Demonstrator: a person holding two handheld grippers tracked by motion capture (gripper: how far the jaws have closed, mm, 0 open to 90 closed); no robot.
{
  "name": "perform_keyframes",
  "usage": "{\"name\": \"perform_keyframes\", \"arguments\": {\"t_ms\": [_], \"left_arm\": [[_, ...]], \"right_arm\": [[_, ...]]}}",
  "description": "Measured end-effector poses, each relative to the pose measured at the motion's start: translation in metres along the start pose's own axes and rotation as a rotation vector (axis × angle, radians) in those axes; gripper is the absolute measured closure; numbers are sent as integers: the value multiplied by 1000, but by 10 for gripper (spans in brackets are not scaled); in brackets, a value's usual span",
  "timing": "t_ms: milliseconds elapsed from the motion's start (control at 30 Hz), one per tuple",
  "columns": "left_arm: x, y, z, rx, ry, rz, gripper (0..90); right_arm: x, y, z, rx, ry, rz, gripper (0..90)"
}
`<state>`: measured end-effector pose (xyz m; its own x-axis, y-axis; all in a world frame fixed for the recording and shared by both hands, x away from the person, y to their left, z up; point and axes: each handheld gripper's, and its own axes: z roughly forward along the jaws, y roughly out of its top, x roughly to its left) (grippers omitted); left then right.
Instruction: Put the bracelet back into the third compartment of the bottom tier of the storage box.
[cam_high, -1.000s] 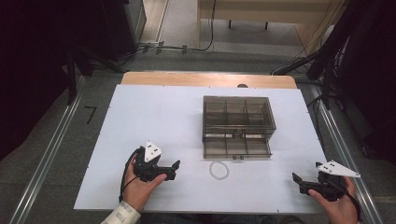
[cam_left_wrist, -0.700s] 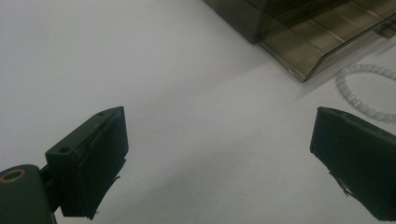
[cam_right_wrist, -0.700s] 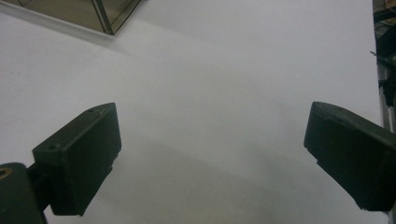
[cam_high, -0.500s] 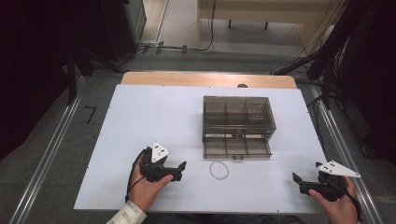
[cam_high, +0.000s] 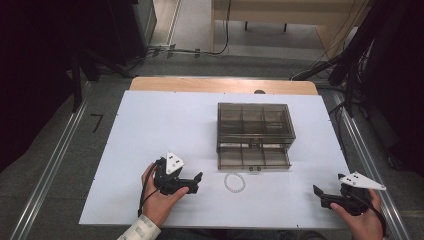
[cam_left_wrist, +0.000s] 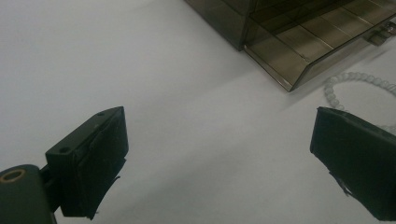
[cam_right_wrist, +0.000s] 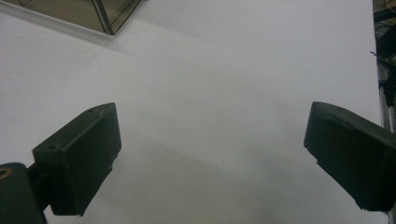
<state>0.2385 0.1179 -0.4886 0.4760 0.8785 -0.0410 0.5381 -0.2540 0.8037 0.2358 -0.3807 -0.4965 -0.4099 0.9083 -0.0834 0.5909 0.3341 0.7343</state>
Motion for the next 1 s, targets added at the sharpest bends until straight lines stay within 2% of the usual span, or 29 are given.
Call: {"name": "perform_keyframes", "arguments": {"t_ms": [1000], "left_arm": [[-24, 6, 15, 21, -50, 19, 73]], "right_arm": [[0, 0, 0, -3, 0, 5, 25]]}}
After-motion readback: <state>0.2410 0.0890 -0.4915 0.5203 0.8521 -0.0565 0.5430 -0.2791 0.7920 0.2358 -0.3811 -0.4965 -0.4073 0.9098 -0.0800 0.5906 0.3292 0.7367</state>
